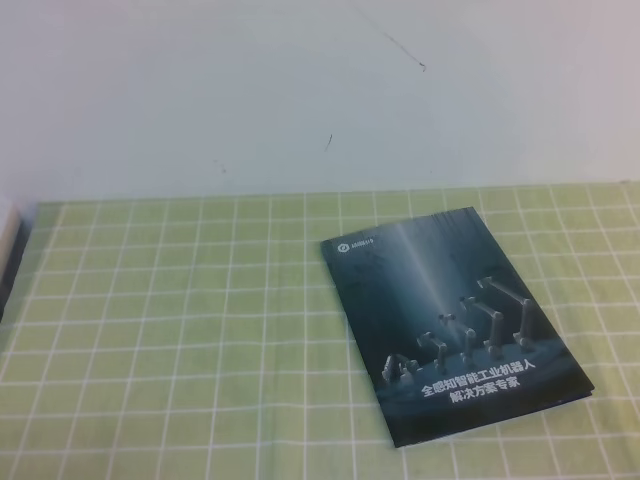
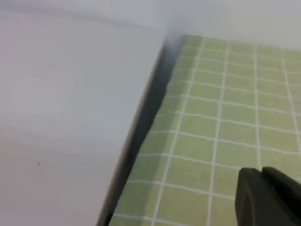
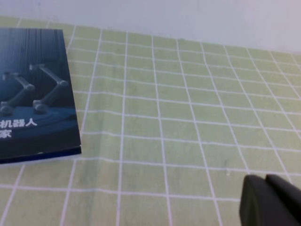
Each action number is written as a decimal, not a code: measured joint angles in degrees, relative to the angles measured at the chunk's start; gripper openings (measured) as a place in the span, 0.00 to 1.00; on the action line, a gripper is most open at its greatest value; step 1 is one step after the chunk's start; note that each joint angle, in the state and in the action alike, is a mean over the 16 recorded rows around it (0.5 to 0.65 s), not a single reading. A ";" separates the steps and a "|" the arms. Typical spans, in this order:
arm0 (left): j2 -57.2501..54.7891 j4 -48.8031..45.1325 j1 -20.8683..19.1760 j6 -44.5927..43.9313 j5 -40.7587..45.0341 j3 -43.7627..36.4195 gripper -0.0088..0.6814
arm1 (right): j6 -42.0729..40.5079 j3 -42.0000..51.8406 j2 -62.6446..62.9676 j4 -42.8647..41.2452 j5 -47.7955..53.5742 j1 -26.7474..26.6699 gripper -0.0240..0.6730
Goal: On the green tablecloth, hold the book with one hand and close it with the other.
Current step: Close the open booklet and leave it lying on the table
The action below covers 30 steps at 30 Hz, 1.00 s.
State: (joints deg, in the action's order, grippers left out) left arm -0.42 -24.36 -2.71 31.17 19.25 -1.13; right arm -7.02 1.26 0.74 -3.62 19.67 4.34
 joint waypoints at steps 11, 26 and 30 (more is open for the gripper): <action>0.59 20.26 5.71 -31.38 -0.21 0.17 0.01 | 0.00 0.00 0.00 0.00 0.00 0.00 0.03; 1.12 23.68 5.65 -35.84 -0.29 0.19 0.01 | 0.00 0.00 0.00 0.00 0.03 0.00 0.03; 1.14 24.62 5.10 -35.67 -0.26 0.19 0.01 | 0.00 0.00 0.00 0.00 0.04 0.00 0.03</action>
State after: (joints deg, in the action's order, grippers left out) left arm 0.72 0.26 2.40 -4.50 18.99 -0.94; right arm -7.02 1.26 0.74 -3.62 19.71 4.34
